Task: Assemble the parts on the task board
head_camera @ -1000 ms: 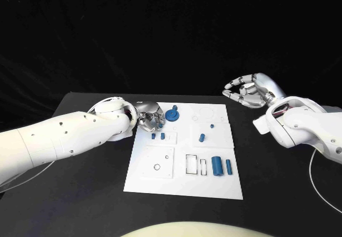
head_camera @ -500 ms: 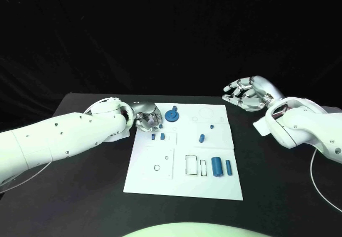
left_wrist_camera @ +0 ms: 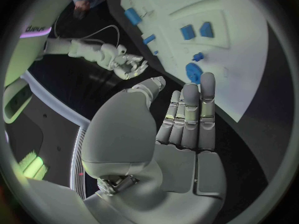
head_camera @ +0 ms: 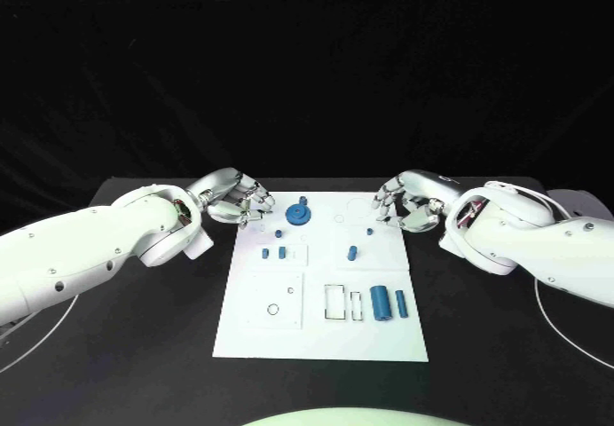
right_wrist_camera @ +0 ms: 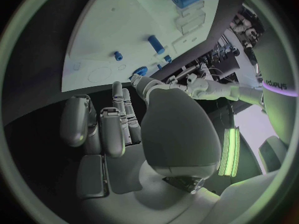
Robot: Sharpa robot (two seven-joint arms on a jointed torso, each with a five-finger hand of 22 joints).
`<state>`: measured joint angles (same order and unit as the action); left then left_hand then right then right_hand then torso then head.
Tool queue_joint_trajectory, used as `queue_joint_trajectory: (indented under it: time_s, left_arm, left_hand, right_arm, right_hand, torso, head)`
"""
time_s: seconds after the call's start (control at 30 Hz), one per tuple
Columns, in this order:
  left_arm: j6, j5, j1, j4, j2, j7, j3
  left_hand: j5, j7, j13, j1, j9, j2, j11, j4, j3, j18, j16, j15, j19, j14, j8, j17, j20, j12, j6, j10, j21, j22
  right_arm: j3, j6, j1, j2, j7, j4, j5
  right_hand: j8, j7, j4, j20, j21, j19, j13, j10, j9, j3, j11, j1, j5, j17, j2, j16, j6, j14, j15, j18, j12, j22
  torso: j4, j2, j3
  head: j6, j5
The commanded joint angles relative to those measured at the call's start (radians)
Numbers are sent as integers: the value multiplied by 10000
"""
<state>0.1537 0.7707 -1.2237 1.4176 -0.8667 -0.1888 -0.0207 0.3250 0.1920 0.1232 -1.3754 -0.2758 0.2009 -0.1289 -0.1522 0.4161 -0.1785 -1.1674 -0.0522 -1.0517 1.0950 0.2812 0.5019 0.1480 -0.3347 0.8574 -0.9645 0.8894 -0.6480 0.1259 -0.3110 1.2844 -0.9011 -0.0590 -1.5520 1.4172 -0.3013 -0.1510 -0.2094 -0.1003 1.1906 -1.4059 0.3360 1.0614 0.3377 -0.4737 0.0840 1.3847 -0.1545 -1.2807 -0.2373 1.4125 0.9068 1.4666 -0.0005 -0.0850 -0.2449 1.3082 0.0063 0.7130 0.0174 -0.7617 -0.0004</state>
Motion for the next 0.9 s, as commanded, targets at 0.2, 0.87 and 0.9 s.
queue_joint_trajectory:
  time_s: [0.2,0.87,0.9]
  left_arm:
    - [627,-5622,10,611,-330,-2240,14]
    - [550,-6468,19,876,-453,-2457,13]
    - [550,-6471,19,877,-456,-2448,13]
  left_hand:
    - [70,-165,225,-217,-50,-78,224,48,249,-75,276,197,-23,-105,196,-252,-248,-630,312,-677,-228,153]
    - [68,-149,243,-282,-45,-76,222,87,325,-71,375,207,-36,-135,209,-340,-277,-695,312,-621,-321,218]
    - [67,-139,244,-291,-41,-74,216,94,335,-70,382,206,-43,-131,201,-349,-279,-701,295,-606,-330,225]
  right_arm:
    - [15,889,-231,366,-1179,96,3585]
    - [24,893,-498,1002,-1376,424,4245]
    - [25,906,-507,1018,-1378,449,4246]
  right_hand:
    - [105,-28,99,-12,285,-182,-278,-11,-41,-100,55,20,71,-201,-159,171,85,465,111,97,258,278]
    - [149,-72,414,-53,802,-400,-794,417,-74,-625,80,99,326,-429,-6,329,426,520,143,197,515,686]
    - [132,-56,468,-45,869,-427,-832,499,-67,-728,61,125,341,-434,40,333,494,520,123,210,521,736]
  torso:
    - [18,8,-7]
    - [28,12,4]
    - [24,11,5]
  head:
    - [69,-250]
    - [38,-274]
    - [27,-270]
